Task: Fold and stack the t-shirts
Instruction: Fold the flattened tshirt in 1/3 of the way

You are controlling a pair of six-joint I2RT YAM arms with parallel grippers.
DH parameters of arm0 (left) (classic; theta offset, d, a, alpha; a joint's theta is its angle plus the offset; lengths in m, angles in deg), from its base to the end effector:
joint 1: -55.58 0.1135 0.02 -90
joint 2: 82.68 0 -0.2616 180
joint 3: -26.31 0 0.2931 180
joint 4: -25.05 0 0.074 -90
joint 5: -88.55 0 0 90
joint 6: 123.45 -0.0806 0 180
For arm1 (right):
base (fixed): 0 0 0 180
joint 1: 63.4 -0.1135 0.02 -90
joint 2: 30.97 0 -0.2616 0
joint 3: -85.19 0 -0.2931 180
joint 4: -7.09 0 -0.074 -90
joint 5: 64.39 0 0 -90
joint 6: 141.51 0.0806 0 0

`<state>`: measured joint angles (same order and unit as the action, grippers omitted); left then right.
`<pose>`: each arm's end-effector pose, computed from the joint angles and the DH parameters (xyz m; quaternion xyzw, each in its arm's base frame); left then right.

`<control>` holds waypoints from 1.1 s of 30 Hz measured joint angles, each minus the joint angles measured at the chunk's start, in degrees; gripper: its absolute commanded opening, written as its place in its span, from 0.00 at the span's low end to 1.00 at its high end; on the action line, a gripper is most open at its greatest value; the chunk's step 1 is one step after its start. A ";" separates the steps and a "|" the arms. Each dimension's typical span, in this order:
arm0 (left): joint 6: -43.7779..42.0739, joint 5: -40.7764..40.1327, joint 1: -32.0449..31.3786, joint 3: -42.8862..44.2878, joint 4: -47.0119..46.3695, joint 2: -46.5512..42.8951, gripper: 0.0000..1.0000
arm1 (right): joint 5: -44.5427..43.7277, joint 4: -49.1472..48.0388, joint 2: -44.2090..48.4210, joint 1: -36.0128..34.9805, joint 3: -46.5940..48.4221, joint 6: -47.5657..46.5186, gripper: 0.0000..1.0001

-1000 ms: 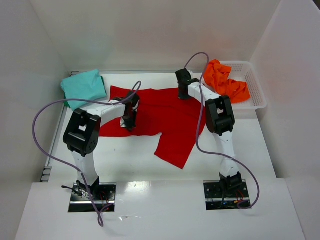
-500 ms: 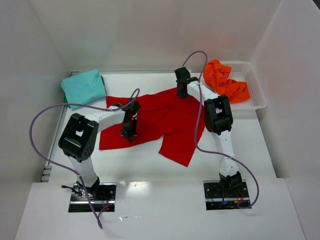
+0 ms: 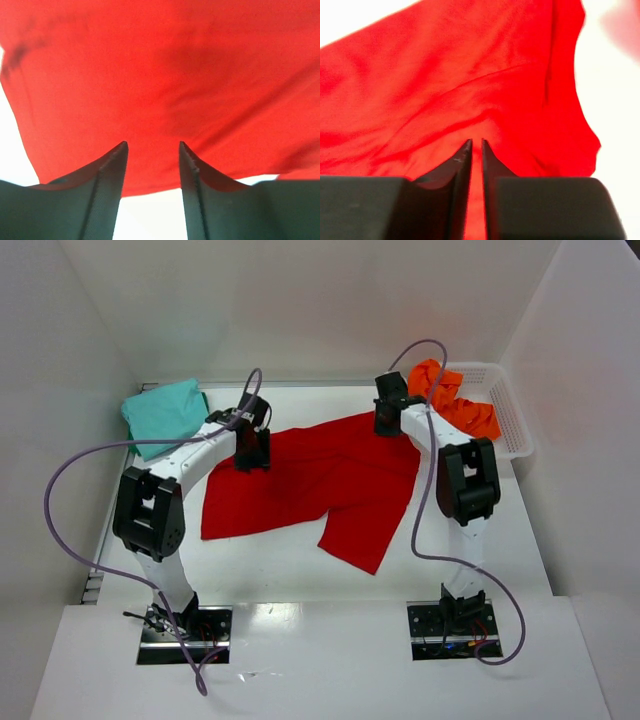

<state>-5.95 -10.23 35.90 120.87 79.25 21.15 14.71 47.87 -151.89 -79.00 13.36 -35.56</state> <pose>0.4189 -0.1367 0.1828 -0.0837 0.9670 -0.0233 0.2395 0.5158 0.1282 0.1501 0.0326 0.9454 -0.0021 0.3243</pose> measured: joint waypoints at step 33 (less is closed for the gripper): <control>-0.55 11.21 16.26 3.93 -13.60 14.86 0.61 | 1.44 -1.57 20.90 -0.02 -28.55 1.25 0.58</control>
<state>-6.49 0.98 52.16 124.80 65.66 36.01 16.16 46.30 -131.00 -79.02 -15.18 -34.32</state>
